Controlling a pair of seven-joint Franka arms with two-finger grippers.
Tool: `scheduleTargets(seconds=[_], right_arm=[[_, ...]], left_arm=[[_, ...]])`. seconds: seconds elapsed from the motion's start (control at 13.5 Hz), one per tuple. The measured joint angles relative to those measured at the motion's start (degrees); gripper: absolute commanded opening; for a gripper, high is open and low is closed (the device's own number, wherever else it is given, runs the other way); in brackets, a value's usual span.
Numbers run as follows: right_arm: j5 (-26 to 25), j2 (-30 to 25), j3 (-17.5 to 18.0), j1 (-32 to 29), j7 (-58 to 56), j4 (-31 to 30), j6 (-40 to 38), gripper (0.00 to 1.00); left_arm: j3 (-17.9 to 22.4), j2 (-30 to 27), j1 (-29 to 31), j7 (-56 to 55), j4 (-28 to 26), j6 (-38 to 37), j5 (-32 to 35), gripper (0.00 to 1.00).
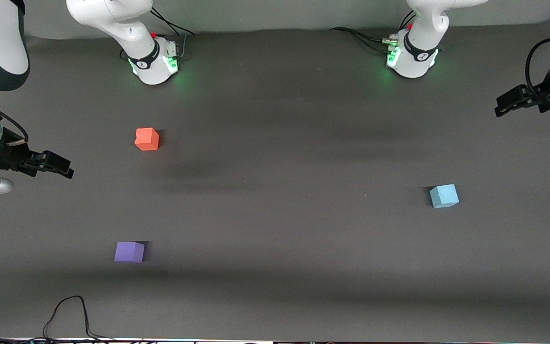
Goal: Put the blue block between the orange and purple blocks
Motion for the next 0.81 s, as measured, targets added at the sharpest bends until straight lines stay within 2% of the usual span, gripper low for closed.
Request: scheduleTargets(seconds=[0.22,0.37,0.59,0.81], right_arm=[[0.41,2.21,0.41,0.17,-0.08,0.08,-0.09,1.0],[2.43,4.76,1.56,2.38,0.52,0.51,0.08,1.0],[2.97,8.56,2.23,8.13,6.4,4.39,0.34,1.0],[3.08,9.52,2.33,11.37,9.02,7.87,0.17,1.0]], left_arm=[[0.06,1.36,0.06,0.66,-8.52,11.58,0.0,1.0],[0.09,3.83,0.09,1.13,-12.48,17.73,0.0,0.99],[0.1,9.78,0.12,1.29,-17.34,29.09,0.0,0.99],[0.14,18.03,0.15,1.94,-19.7,38.92,0.36,0.98]])
